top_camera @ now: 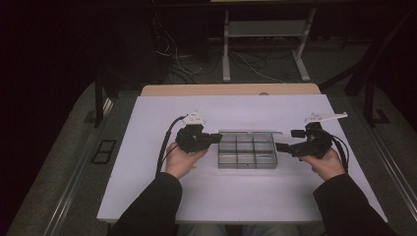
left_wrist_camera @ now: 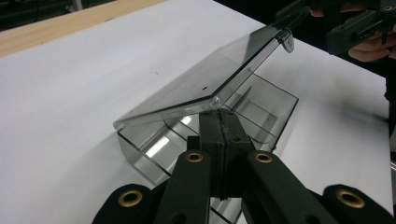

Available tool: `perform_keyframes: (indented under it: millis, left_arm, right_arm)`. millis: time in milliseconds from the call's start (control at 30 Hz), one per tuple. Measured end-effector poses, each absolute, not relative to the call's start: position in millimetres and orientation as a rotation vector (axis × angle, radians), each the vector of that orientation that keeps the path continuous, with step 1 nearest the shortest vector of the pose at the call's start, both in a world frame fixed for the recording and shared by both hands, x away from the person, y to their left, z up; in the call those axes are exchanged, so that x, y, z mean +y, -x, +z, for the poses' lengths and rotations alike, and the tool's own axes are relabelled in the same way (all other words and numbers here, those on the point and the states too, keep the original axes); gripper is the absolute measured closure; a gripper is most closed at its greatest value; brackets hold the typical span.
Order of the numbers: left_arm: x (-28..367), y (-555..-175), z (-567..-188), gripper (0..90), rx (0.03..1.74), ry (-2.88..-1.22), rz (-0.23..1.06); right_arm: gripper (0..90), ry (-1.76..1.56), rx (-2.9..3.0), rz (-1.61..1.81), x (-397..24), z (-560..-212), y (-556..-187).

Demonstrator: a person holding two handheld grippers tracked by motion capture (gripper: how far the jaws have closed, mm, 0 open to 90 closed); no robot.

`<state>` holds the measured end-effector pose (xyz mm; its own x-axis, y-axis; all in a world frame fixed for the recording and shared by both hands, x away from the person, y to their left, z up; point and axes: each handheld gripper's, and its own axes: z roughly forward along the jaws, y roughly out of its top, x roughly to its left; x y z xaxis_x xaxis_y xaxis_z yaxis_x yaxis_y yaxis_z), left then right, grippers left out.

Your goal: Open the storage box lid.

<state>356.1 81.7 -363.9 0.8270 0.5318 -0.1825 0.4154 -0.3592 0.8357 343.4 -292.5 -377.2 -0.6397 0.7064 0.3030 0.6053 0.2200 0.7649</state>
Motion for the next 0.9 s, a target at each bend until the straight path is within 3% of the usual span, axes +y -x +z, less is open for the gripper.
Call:
perform_keyframes:
  millis: [567,600,667,733,900]
  left_arm:
    - [86.4,-373.8,-364.8,88.6,0.747,-1.952,0.136]
    - [85.9,-374.1,-364.4,88.6,0.752,-1.950,0.135]
    - [84.8,-375.5,-364.0,88.6,0.750,-1.948,0.135]
    - [84.6,-376.8,-363.8,88.6,0.752,-1.948,0.135]
    - [84.9,-379.8,-365.4,88.6,0.760,-1.946,0.135]
  right_arm:
    - [0.7,-1.278,2.408,1.419,-286.0,-367.9,-377.3]
    - [2.9,-1.280,2.408,1.415,-285.6,-368.1,-379.1]
    - [17.5,-1.254,2.412,1.451,-287.4,-368.1,-381.9]
    - [20.0,-1.251,2.385,1.456,-287.9,-368.2,-384.5]
    - [38.2,-1.236,2.351,1.460,-290.7,-368.1,-388.2]
